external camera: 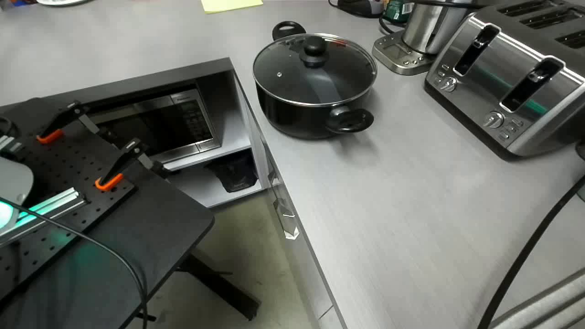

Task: Uncover the pot

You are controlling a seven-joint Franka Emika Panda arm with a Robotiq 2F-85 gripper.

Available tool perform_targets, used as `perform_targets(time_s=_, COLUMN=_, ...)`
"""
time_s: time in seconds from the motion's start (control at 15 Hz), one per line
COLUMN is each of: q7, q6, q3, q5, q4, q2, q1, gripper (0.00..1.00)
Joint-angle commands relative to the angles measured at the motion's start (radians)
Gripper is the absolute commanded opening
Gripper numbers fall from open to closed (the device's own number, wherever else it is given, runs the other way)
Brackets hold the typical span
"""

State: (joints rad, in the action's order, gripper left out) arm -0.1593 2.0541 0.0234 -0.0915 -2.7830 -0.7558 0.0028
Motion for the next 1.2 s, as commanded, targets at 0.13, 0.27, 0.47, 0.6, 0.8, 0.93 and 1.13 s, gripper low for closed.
perform_targets(time_s=0.13, q7=0.004, q6=-0.004, q3=0.005, q5=-0.004, q4=-0.004, q2=0.004, q1=0.006, gripper=1.0)
perform_targets(time_s=0.27, q7=0.004, q6=-0.004, q3=0.005, q5=-0.004, q4=-0.004, q2=0.005, q1=0.006, gripper=1.0)
perform_targets(time_s=0.47, q7=0.004, q6=-0.001, q3=0.006, q5=-0.005, q4=0.005, q2=0.018, q1=0.004, gripper=1.0)
perform_targets(time_s=0.6, q7=0.009, q6=0.008, q3=0.011, q5=-0.005, q4=0.026, q2=0.048, q1=-0.004, gripper=1.0)
perform_targets(time_s=0.8, q7=0.014, q6=0.035, q3=0.039, q5=-0.005, q4=0.086, q2=0.147, q1=-0.031, gripper=1.0)
perform_targets(time_s=0.93, q7=0.014, q6=0.05, q3=0.064, q5=-0.002, q4=0.126, q2=0.219, q1=-0.054, gripper=1.0)
perform_targets(time_s=1.13, q7=0.014, q6=0.071, q3=0.105, q5=0.011, q4=0.188, q2=0.323, q1=-0.089, gripper=1.0)
